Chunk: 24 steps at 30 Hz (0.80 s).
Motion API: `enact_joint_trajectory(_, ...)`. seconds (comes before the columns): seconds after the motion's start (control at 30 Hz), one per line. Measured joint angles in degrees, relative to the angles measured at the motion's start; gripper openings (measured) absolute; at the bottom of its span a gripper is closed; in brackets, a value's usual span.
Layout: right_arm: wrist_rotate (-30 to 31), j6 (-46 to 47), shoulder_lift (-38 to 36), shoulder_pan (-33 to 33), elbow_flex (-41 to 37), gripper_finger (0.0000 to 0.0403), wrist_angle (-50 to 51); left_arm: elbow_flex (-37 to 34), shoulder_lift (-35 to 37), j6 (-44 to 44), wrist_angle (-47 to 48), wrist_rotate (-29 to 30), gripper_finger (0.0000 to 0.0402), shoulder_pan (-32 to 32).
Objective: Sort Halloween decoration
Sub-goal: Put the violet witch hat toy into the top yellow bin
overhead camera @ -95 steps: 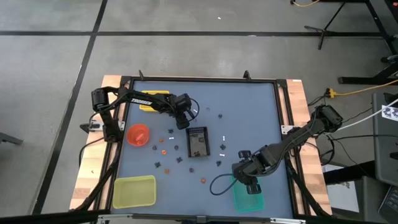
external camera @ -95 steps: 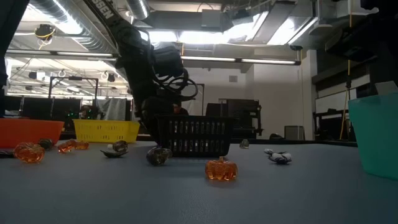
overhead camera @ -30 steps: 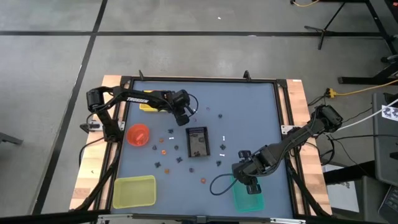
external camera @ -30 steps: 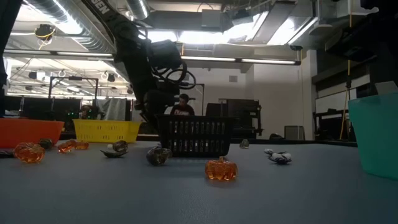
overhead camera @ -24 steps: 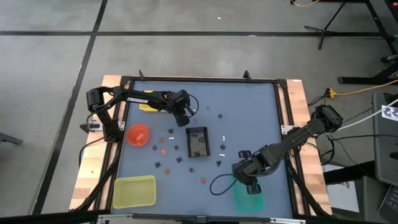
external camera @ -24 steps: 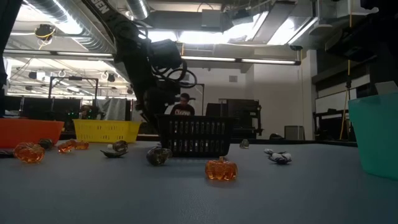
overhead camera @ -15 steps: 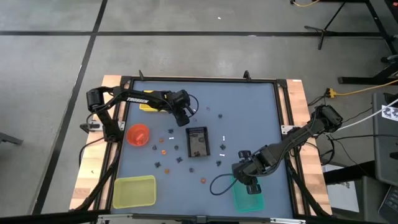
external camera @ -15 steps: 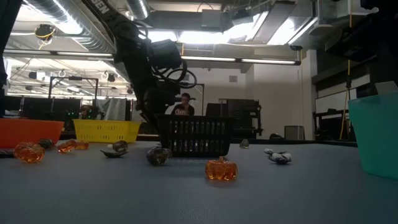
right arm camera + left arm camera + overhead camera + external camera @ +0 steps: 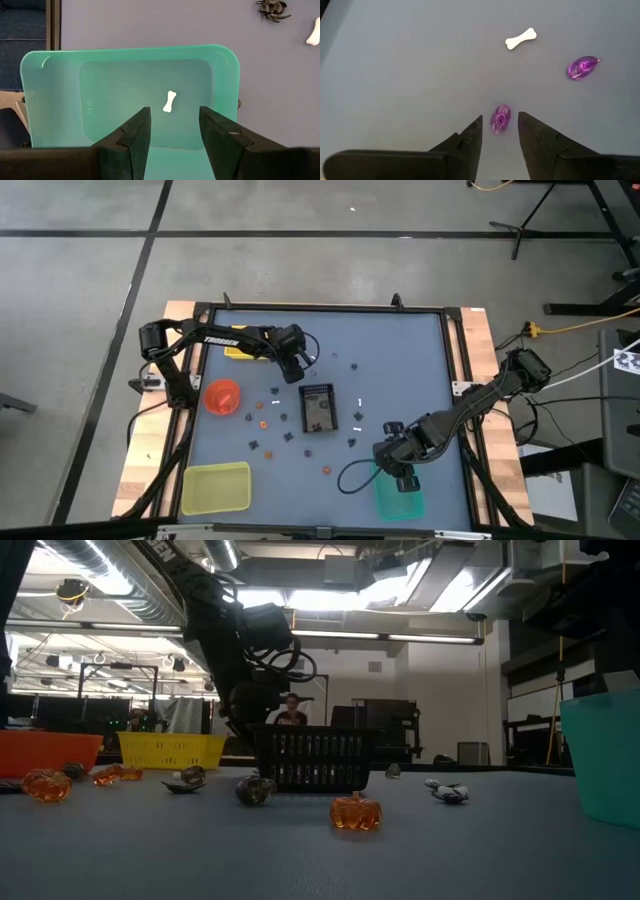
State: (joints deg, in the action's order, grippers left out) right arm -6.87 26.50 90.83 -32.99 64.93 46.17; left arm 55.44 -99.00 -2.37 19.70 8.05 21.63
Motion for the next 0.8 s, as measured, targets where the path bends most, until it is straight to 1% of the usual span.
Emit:
enact_joint_trajectory(0.53, 0.0, 0.0, 0.0, 0.0, 0.0, 0.0166, 0.0, 0.0, 0.0, 0.1, 0.0, 0.0, 0.0085, 0.0)
enact_joint_trajectory(0.8, 0.0, 0.0, 0.0, 0.0, 0.0, 0.0166, 0.0, 0.0, 0.0, 2.7, 0.0, 0.0, 0.0086, 0.0)
